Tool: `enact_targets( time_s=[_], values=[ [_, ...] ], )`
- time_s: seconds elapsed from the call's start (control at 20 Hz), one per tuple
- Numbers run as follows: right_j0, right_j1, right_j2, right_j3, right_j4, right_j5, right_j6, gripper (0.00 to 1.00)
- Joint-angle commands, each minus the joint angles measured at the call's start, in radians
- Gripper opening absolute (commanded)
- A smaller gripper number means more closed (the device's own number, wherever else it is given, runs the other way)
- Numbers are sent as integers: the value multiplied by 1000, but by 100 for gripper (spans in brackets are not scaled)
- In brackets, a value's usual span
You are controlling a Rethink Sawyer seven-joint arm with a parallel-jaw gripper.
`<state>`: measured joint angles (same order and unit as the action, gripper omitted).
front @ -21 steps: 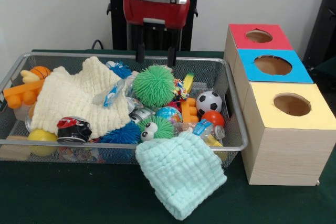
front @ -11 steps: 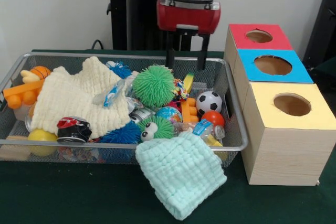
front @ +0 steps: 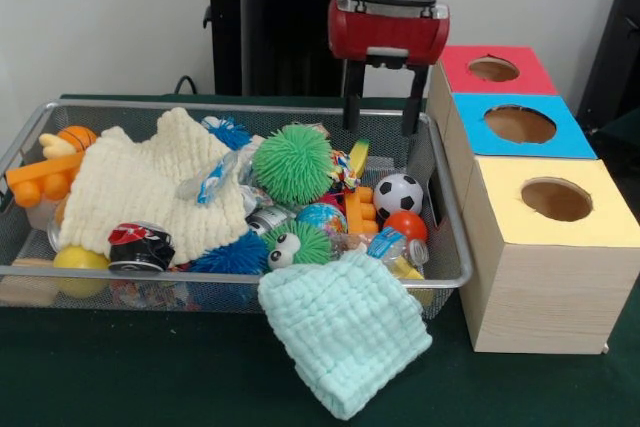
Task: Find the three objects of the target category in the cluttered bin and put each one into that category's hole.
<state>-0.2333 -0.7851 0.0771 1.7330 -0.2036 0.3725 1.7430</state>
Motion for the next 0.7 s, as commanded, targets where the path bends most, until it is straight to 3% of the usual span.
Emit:
enact_targets(
  time_s=[0.05,0.45,0.7],
  values=[
    [-87,-52,72,184,-4,-49,79,100],
    [-90,-78,68,237,-35,-108,88,100],
    [-62,-55,36,226,-50,-142,104,100]
  ],
)
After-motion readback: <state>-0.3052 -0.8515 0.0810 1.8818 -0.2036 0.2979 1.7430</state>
